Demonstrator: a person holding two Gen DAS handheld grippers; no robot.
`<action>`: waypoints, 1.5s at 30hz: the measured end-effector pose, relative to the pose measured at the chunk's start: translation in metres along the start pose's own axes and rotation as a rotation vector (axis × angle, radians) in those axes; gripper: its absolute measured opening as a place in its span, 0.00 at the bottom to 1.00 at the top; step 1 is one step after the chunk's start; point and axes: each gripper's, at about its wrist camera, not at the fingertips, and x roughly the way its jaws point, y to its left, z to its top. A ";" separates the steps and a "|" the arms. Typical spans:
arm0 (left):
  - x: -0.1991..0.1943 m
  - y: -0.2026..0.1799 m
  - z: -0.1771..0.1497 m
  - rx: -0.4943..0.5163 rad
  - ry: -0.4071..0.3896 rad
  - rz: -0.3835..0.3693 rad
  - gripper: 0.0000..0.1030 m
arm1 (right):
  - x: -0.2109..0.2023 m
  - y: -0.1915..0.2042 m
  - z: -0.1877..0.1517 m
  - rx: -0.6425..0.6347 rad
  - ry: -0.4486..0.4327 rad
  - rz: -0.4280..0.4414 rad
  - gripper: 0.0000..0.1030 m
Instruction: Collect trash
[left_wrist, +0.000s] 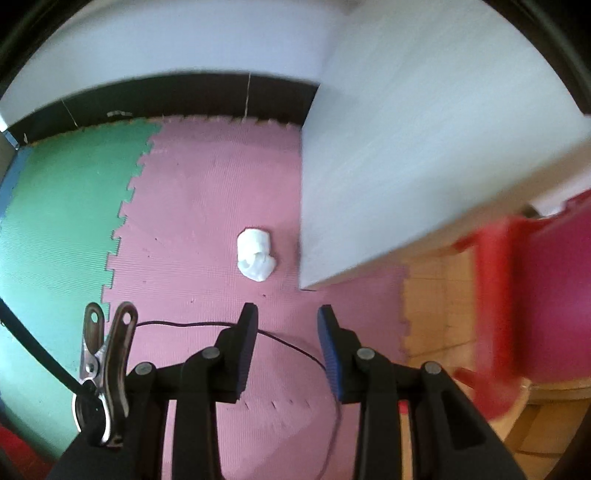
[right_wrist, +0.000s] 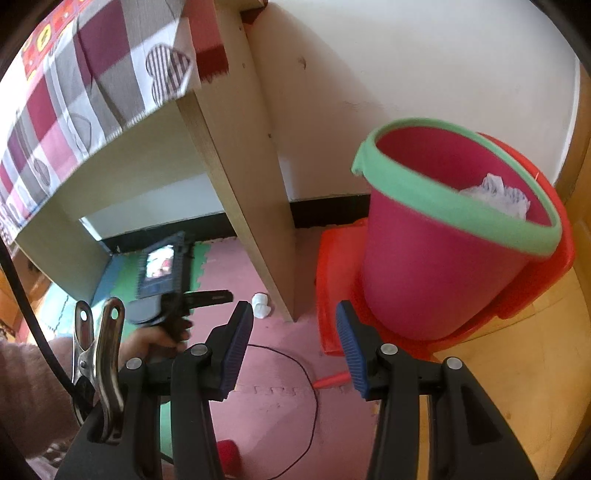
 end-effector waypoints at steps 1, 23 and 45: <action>0.018 0.003 0.002 -0.008 0.008 0.006 0.33 | 0.004 -0.002 -0.004 -0.005 -0.005 -0.003 0.47; 0.208 0.015 0.028 0.012 0.094 0.143 0.32 | 0.053 -0.048 -0.030 0.105 -0.015 -0.068 0.47; -0.031 -0.003 -0.040 0.092 0.050 0.011 0.11 | -0.017 -0.037 -0.007 0.179 0.036 -0.069 0.47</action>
